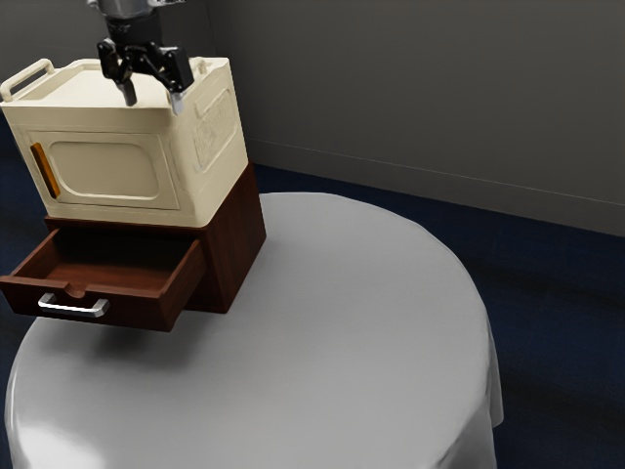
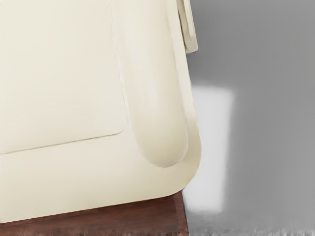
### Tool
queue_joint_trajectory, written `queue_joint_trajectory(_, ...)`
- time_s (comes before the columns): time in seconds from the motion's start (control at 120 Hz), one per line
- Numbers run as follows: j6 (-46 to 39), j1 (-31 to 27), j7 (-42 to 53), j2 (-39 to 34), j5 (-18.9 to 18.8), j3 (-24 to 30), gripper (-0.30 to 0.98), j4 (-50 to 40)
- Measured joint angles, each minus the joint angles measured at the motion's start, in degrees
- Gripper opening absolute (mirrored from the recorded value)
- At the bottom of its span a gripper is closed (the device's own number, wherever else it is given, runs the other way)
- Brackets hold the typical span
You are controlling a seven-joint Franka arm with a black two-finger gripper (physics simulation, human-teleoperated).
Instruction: Push the drawer handle with one arm to close the drawer
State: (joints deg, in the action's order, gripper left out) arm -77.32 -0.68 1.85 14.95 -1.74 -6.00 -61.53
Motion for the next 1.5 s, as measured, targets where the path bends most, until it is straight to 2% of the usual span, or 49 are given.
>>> queue_joint_trajectory(0.242,2.1,0.3,1.8,-0.7,0.2,-0.5,0.69,0.1)
queue_joint_trajectory(0.275,2.2,0.4,1.9,-3.0,0.1,-0.4,0.69,0.1)
queue_joint_trajectory(0.342,2.5,0.1,1.8,-12.1,-0.8,-0.1,0.69,-2.0)
queue_joint_trajectory(0.45,2.6,-6.1,-1.6,-32.5,-6.7,5.2,0.69,-24.5)
queue_joint_trajectory(0.525,0.9,-10.6,-4.4,-44.1,-9.0,7.6,0.69,-41.0)
queue_joint_trajectory(0.633,-3.4,-17.3,-8.3,-57.1,-7.4,9.3,0.69,-60.1)
queue_joint_trajectory(0.733,-8.8,-20.0,-11.8,-63.8,-5.5,9.2,0.69,-73.5)
queue_joint_trajectory(0.875,-18.7,-20.6,-15.7,-65.4,-4.2,7.2,0.66,-85.6)
queue_joint_trajectory(1.0,-26.5,-20.7,-18.0,-64.7,-3.8,6.5,0.54,-90.9)
queue_joint_trajectory(1.25,-37.1,-20.8,-19.9,-56.7,-4.2,6.4,0.17,-92.8)
queue_joint_trajectory(1.5,-44.1,-20.8,-20.0,-51.5,-4.7,6.4,-0.03,-92.8)
